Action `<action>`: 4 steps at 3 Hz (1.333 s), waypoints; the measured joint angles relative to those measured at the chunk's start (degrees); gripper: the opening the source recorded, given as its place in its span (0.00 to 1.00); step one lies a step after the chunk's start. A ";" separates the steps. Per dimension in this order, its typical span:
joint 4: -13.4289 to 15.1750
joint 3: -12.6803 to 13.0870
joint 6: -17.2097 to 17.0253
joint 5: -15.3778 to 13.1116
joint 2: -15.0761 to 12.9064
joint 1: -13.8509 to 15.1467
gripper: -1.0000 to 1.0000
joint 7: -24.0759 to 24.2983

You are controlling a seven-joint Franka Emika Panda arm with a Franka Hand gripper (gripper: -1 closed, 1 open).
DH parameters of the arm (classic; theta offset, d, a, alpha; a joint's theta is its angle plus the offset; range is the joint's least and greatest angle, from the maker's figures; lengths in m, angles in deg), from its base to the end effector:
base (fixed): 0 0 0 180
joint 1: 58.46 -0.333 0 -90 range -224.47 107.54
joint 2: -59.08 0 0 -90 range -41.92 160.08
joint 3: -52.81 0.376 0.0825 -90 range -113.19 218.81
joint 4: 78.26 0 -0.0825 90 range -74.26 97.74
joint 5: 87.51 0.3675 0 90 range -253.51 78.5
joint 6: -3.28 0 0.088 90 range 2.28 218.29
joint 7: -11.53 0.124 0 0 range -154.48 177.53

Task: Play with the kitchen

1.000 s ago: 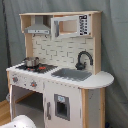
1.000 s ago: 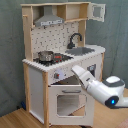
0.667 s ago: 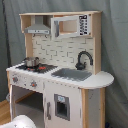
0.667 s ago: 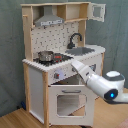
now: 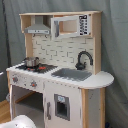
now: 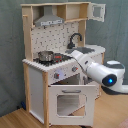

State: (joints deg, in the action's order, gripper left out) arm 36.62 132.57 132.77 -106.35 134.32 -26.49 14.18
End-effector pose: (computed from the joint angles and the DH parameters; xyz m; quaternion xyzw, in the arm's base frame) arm 0.1549 0.5594 0.4939 0.5766 0.3798 0.4398 0.5743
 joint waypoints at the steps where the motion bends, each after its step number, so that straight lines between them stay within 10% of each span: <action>1: 0.18 -1.87 -2.94 0.22 -2.65 -0.40 1.00 -5.08; 4: 0.63 -7.50 -13.88 2.61 -8.86 -3.62 1.00 -18.39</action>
State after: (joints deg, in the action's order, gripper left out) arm 37.25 125.07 118.89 -103.74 125.46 -30.11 -4.21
